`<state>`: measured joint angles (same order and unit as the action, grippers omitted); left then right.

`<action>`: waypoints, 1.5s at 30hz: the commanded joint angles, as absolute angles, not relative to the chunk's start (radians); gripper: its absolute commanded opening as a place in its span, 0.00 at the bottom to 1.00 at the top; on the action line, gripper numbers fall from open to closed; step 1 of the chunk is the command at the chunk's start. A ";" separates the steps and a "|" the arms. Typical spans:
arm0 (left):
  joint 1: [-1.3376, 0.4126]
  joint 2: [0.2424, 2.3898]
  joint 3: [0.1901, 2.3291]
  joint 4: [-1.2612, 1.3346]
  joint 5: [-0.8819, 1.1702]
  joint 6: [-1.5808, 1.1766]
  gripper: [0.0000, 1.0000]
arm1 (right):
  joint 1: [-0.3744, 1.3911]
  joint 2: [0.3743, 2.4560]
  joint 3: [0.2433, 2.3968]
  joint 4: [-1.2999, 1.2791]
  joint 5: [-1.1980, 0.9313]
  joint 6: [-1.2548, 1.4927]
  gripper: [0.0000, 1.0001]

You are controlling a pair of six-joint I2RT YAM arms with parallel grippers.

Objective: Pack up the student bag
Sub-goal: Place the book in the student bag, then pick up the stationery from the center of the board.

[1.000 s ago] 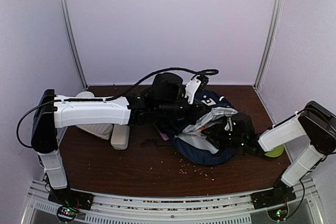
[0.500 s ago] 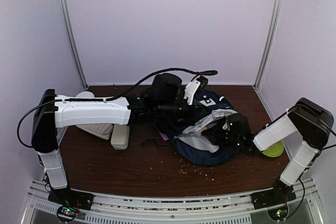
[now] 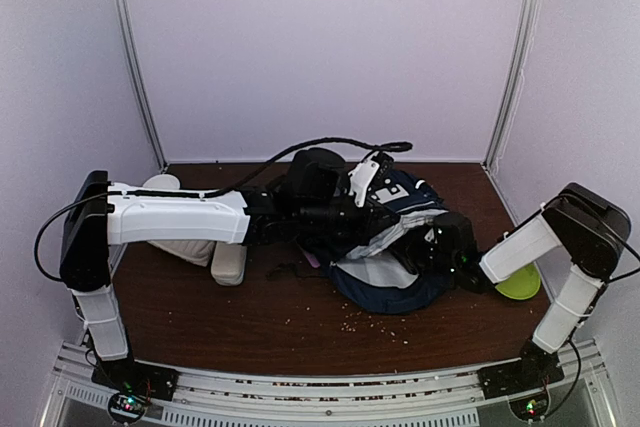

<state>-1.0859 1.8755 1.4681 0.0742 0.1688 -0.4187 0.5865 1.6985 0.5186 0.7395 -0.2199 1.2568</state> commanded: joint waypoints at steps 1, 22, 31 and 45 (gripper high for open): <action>-1.058 1.833 1.503 0.193 0.134 -0.446 0.00 | 0.586 1.596 0.439 0.769 -0.231 1.213 0.47; -1.011 1.859 1.563 0.132 0.050 -0.424 0.00 | 0.711 0.684 0.449 -0.311 0.063 0.861 0.55; -1.086 1.938 1.606 -0.024 0.030 -0.360 0.21 | 0.730 0.450 0.554 -0.549 0.228 0.742 0.56; -1.011 1.530 1.218 -0.274 -0.433 -0.531 0.98 | 1.004 0.671 0.708 -0.457 0.445 0.674 0.57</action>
<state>-1.0748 1.6829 1.3167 -0.1654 -0.2199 -0.4122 0.9051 0.5640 0.6334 -0.4969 0.2840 0.7067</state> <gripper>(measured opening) 0.976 0.560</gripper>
